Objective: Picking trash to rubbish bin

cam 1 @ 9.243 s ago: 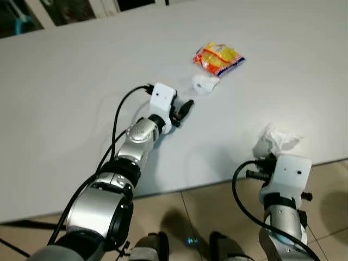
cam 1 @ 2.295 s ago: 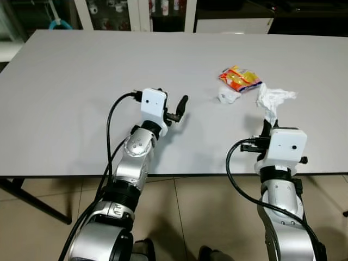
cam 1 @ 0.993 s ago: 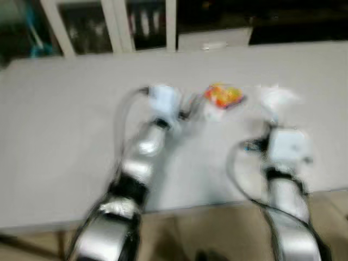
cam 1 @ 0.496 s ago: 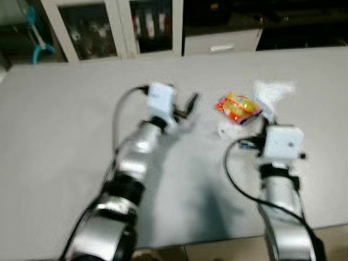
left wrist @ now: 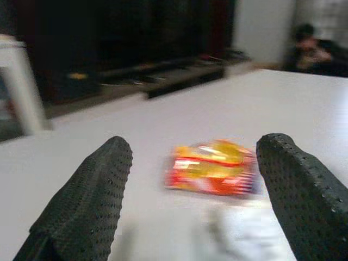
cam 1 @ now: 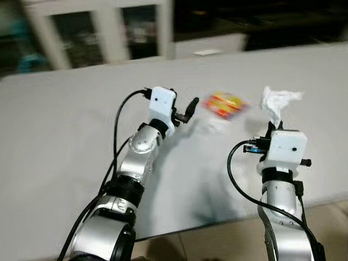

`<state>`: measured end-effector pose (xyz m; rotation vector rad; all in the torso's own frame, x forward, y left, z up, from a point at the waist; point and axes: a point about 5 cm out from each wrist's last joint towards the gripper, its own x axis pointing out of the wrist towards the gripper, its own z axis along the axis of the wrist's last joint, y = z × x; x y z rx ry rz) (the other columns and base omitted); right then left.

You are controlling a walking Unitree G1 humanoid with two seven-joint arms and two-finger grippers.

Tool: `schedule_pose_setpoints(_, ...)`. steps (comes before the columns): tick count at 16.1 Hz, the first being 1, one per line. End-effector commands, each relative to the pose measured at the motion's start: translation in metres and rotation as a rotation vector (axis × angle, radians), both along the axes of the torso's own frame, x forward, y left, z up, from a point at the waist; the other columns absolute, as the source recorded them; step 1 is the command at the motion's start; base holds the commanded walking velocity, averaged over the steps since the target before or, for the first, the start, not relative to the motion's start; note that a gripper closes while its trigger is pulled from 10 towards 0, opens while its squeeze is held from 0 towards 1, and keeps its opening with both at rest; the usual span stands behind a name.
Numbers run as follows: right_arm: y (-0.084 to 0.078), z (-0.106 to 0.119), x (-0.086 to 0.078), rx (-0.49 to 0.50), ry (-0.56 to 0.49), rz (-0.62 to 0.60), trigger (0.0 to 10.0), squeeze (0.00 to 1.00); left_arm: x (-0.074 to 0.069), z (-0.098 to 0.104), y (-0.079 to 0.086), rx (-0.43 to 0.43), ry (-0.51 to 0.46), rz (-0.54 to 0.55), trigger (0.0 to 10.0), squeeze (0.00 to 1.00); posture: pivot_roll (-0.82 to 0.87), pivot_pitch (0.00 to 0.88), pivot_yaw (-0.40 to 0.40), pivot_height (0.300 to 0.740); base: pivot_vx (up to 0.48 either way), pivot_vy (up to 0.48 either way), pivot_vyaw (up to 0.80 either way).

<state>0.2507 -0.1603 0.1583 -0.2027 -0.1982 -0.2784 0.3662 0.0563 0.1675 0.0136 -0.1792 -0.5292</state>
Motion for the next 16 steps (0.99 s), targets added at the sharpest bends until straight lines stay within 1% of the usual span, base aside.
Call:
schedule_pose_setpoints(1,-0.002,0.003,-0.002,-0.004,-0.006,-0.02,10.0,0.0,0.001,0.0,-0.005,0.015,0.007,-0.023,10.0,0.0,0.05,0.117,0.036,0.74,0.0,0.0,-0.8)
schedule_pose_setpoints(6,-0.001,0.002,-0.004,0.0,0.0,-0.023,10.0,0.0,0.005,0.0,-0.004,0.031,0.015,-0.018,10.0,0.0,0.04,0.123,0.043,0.74,0.0,0.0,-0.8)
schedule_pose_setpoints(8,-0.001,0.002,-0.004,0.001,0.001,-0.024,10.0,0.0,0.007,-0.002,-0.002,0.043,0.013,0.002,10.0,0.0,0.04,0.124,0.046,0.74,0.0,0.0,-0.68)
schedule_pose_setpoints(12,0.001,0.002,-0.009,-0.003,-0.002,-0.018,10.0,0.0,0.013,-0.006,0.006,0.075,0.032,0.045,10.0,0.0,0.02,0.144,0.048,0.74,0.0,0.0,0.0)
schedule_pose_setpoints(16,0.0,0.0,-0.026,0.004,0.022,-0.039,10.0,0.0,0.017,-0.01,0.012,0.107,0.053,0.086,10.0,0.0,-0.04,0.195,0.047,0.74,0.0,0.0,0.0)
